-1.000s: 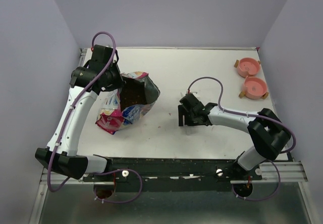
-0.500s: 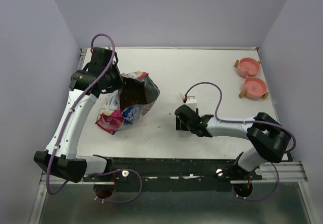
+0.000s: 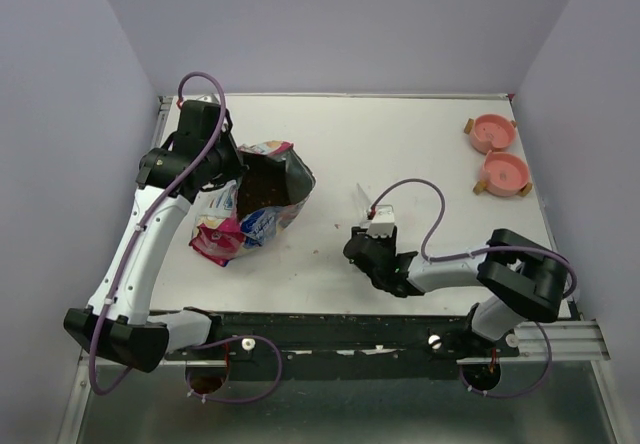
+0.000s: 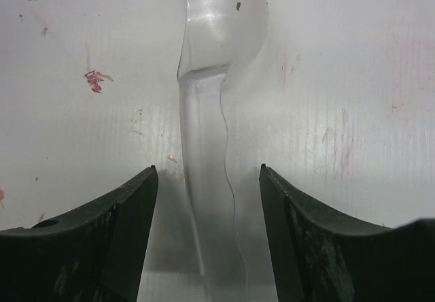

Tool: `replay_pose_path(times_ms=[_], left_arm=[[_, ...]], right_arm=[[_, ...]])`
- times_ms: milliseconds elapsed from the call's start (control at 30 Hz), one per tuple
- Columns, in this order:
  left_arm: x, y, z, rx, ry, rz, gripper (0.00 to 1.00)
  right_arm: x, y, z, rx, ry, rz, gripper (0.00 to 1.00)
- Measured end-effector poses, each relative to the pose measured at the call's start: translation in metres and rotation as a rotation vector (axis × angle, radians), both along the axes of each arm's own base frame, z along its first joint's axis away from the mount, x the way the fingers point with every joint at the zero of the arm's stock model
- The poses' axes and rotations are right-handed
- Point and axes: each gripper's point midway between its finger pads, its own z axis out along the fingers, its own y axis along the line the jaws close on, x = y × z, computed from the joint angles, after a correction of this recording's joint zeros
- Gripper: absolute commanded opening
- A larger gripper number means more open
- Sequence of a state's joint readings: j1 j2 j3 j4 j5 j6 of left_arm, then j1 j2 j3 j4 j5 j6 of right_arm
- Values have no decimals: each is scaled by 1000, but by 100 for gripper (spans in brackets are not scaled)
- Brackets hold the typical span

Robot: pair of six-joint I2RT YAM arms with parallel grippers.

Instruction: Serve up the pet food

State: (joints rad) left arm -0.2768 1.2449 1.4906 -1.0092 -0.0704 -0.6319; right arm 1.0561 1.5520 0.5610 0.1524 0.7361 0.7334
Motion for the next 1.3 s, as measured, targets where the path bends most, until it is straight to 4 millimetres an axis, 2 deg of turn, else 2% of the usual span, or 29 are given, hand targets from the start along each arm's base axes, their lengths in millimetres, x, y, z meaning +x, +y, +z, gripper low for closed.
replay_pose_path(times_ms=[233, 333, 467, 633, 733, 867, 1033, 1133, 1233, 1300], left_arm=[[1, 0, -2, -14, -50, 0, 0], [2, 0, -1, -16, -69, 0, 0], [2, 2, 0, -9, -96, 0, 0], [1, 6, 1, 4, -136, 2, 0], [-1, 7, 0, 9, -157, -8, 0], [-5, 4, -3, 4, -184, -42, 0], [-4, 5, -2, 20, -172, -47, 0], [0, 8, -1, 41, -137, -26, 0], [3, 11, -3, 56, -117, -13, 0], [2, 11, -3, 56, -117, -13, 0]], right_arm=[[7, 8, -4, -42, -141, -37, 63], [9, 12, -6, -43, -198, -60, 55], [8, 15, -7, -34, -248, -86, 27], [8, 18, -5, -23, -268, -120, 1], [4, 22, -2, -34, -220, -99, 1], [-18, 27, 7, -12, -68, -5, 0], [-49, 56, 44, 53, 178, 134, 0], [-66, 59, 76, 70, 288, 191, 0], [-71, 54, 124, 84, 355, 208, 0], [-65, 49, 167, 99, 364, 205, 0]])
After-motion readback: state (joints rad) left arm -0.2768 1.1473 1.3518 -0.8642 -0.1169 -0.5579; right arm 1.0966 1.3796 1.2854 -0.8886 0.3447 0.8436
